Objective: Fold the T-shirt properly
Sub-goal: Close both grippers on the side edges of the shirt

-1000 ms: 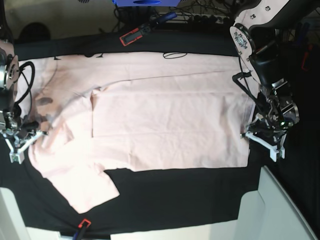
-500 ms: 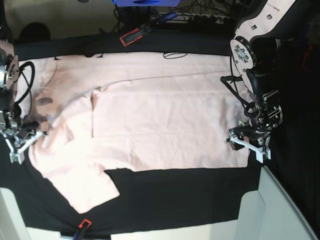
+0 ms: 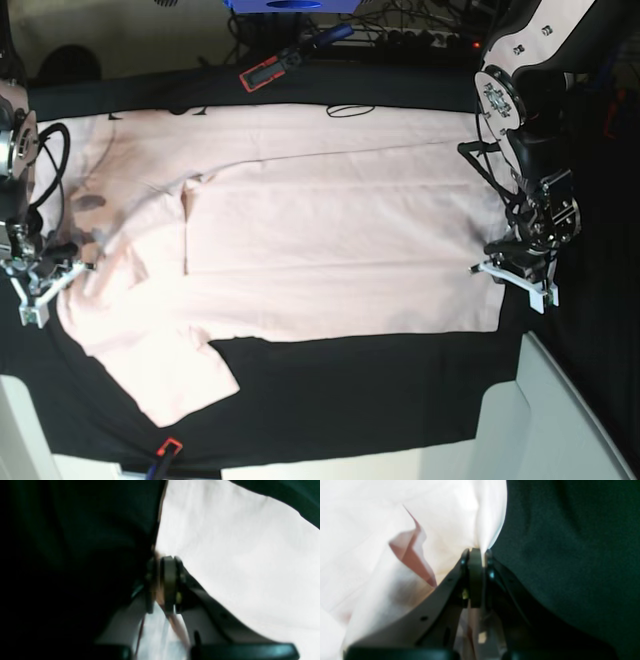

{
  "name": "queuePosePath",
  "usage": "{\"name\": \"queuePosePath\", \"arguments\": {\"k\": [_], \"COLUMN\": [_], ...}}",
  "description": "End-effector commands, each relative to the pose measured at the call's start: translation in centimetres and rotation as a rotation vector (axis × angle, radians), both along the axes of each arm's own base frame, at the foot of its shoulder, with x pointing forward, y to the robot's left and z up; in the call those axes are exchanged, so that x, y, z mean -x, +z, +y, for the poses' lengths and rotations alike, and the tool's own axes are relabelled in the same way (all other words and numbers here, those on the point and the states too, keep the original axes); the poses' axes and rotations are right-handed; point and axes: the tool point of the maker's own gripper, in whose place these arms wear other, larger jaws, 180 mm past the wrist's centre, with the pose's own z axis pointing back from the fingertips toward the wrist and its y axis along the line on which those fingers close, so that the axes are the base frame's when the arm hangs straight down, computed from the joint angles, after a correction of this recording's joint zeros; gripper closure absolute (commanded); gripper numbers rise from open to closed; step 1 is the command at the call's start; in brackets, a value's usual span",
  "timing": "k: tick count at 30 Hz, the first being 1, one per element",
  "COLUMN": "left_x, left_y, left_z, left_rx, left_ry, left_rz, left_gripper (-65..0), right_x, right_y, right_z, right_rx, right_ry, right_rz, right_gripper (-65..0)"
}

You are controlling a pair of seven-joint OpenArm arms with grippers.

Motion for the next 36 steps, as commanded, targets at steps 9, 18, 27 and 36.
{"name": "queuePosePath", "arguments": {"k": [9, 18, 27, 36], "left_x": [1.4, 1.3, 1.1, 1.0], "left_y": [-0.6, -0.4, -1.0, -1.2], "left_z": [1.6, 1.6, 0.0, -0.8], "left_rx": [-0.023, -0.026, -0.003, 0.005], "left_ry": [0.010, 0.010, -0.008, -0.017], "left_rz": [0.093, 0.086, 0.090, 0.094], "left_gripper": [-25.2, -39.1, -38.5, -10.1], "right_x": [1.1, 1.3, 1.3, 1.3], "right_y": [-0.6, -0.7, -0.7, -0.6], "right_z": [-0.7, -0.7, -0.7, -0.9], "right_rx": [0.019, 0.019, 0.020, 0.023], "right_ry": [0.006, 0.006, 0.007, 0.005], "right_rz": [0.051, 0.054, 0.054, 0.054], "right_gripper": [0.0, 0.0, 0.0, 0.0]}}
